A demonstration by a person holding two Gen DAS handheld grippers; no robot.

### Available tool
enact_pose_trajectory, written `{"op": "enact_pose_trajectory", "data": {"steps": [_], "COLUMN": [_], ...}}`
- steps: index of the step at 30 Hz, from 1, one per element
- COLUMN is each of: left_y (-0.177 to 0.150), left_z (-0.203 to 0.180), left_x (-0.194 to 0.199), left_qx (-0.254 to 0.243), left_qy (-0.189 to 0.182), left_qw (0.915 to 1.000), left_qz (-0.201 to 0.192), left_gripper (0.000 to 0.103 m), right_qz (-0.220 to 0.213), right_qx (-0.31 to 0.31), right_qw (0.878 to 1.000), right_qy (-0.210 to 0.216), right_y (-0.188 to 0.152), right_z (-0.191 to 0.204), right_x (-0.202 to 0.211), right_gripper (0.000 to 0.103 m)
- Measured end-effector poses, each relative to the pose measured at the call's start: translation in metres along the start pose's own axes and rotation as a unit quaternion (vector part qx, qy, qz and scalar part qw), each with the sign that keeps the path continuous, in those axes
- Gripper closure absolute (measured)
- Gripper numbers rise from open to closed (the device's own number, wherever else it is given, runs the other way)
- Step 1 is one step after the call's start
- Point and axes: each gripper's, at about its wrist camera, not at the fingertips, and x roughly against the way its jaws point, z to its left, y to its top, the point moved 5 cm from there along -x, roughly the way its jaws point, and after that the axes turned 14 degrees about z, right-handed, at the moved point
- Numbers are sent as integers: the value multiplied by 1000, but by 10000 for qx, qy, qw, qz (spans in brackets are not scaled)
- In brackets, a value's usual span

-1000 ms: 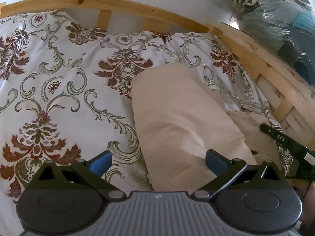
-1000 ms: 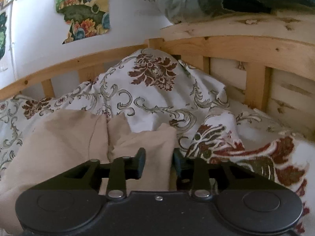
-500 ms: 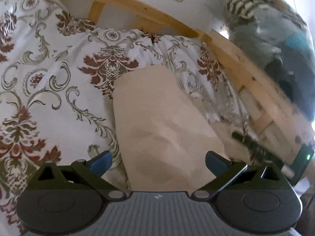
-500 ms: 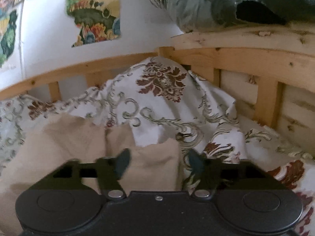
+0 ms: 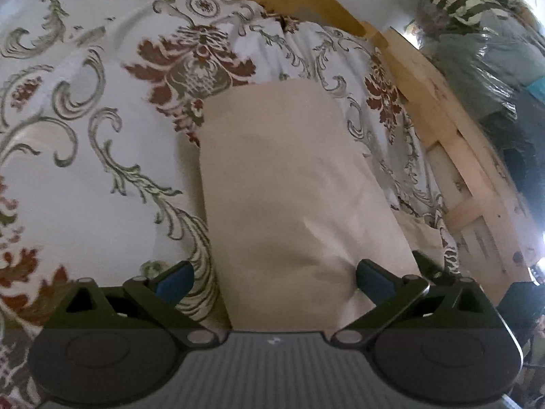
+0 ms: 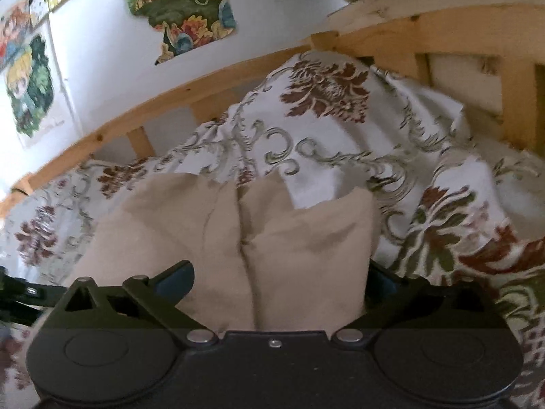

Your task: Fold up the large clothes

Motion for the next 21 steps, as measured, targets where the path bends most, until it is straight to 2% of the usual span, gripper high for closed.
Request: {"op": "enact_pose_trajectory", "data": {"steps": [5, 14, 17, 21], "left_y": [6, 7, 7, 7], "left_z": [-8, -3, -3, -16], "left_x": [-12, -17, -17, -13], "left_qx": [-113, 95, 112, -69], "left_qy": [-28, -233, -190, 36], "left_qw": [9997, 9990, 9989, 9993], "left_qz": [222, 383, 408, 372], "left_gripper": [0, 0, 2, 12], "right_qz": [281, 205, 197, 195], "right_qx": [617, 377, 354, 23], "right_qw": [9968, 9975, 9973, 9984], "right_qy": [-430, -559, -618, -536], "right_y": [-13, -15, -15, -16], "right_z": [15, 7, 7, 1], "right_x": [-16, -14, -14, -11], "right_gripper": [3, 23, 38, 70]}}
